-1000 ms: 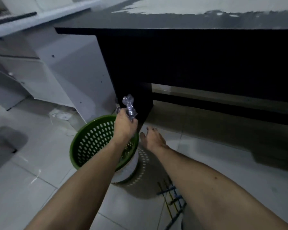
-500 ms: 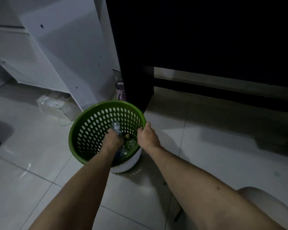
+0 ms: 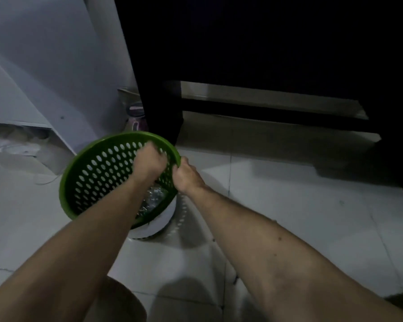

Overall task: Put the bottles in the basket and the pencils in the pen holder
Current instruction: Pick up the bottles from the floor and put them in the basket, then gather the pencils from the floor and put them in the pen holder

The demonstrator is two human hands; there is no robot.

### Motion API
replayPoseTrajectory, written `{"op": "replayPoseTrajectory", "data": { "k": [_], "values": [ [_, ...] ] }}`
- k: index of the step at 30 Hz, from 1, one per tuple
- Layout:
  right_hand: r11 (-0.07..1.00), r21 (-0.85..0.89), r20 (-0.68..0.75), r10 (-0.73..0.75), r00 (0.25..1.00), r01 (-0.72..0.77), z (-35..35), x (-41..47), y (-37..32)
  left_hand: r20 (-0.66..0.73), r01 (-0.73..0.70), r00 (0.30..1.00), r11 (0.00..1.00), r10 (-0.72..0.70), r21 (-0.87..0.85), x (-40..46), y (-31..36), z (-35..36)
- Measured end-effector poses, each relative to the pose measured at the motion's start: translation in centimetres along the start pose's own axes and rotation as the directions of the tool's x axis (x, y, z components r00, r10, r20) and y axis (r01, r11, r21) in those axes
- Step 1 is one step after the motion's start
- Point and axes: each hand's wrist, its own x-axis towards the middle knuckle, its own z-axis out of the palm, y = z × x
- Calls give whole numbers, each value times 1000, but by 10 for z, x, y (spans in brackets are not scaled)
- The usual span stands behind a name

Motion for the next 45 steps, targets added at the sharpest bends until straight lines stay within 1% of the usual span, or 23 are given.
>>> {"op": "replayPoseTrajectory", "data": {
  "k": [2,3,5,8,10,12,15,18,20,23,25,28,32,36,39,41,42,43,44,45],
  "values": [
    [999,44,21,-27,999,27,-7,-4,10,-86,-131,988,989,124,-74,-2,32,4],
    [997,60,-12,-42,999,42,-12,-7,20,-113,-190,977,977,179,-95,-7,49,11],
    [997,53,-129,-48,990,55,-26,-15,46,-134,-287,953,950,271,-119,-21,83,30],
    [999,23,-256,30,966,-25,-53,-28,102,-52,-336,942,926,332,-173,-47,116,70],
    [994,-26,-317,88,944,-102,-76,-34,142,38,-342,935,925,352,-164,-63,127,100],
    [979,-83,-346,145,927,-184,-96,-41,178,138,-335,925,931,354,-141,-76,127,128],
    [938,-189,-337,218,916,-292,-109,-48,226,273,-308,910,949,313,-64,-95,116,166],
    [900,-282,-288,252,924,-334,-99,-52,266,378,-293,886,956,267,11,-109,90,201],
    [872,-363,-248,250,936,-329,-86,-52,289,431,-286,871,957,234,58,-115,70,225],
    [820,-500,-173,220,960,-278,-65,-48,314,486,-291,852,948,195,130,-120,43,256],
    [794,-561,-137,189,972,-233,-55,-43,325,496,-334,840,930,220,155,-120,27,277],
    [752,-630,-95,169,981,-191,-44,-40,336,492,-370,841,904,228,215,-120,11,298],
    [687,-702,-111,155,982,-188,-39,-41,346,503,-403,835,870,223,283,-121,4,316],
    [644,-756,-95,70,993,-118,-40,-45,354,527,-383,830,873,182,302,-123,0,323],
    [669,-739,-97,17,995,-84,-45,-52,358,521,-341,839,897,156,281,-127,1,324],
    [720,-680,-149,47,988,-137,-52,-55,360,491,-277,862,927,125,251,-131,5,322],
    [776,-601,-197,86,977,-190,-55,-55,362,471,-262,873,938,130,227,-133,8,322],
    [844,-473,-251,146,957,-253,-58,-55,365,455,-261,878,945,148,196,-135,11,322],
    [897,-308,-306,221,926,-316,-61,-54,369,439,-268,882,949,172,167,-137,14,324],
    [919,-139,-352,303,886,-370,-63,-54,373,428,-265,885,953,182,143,-139,16,326]
  ]
}}
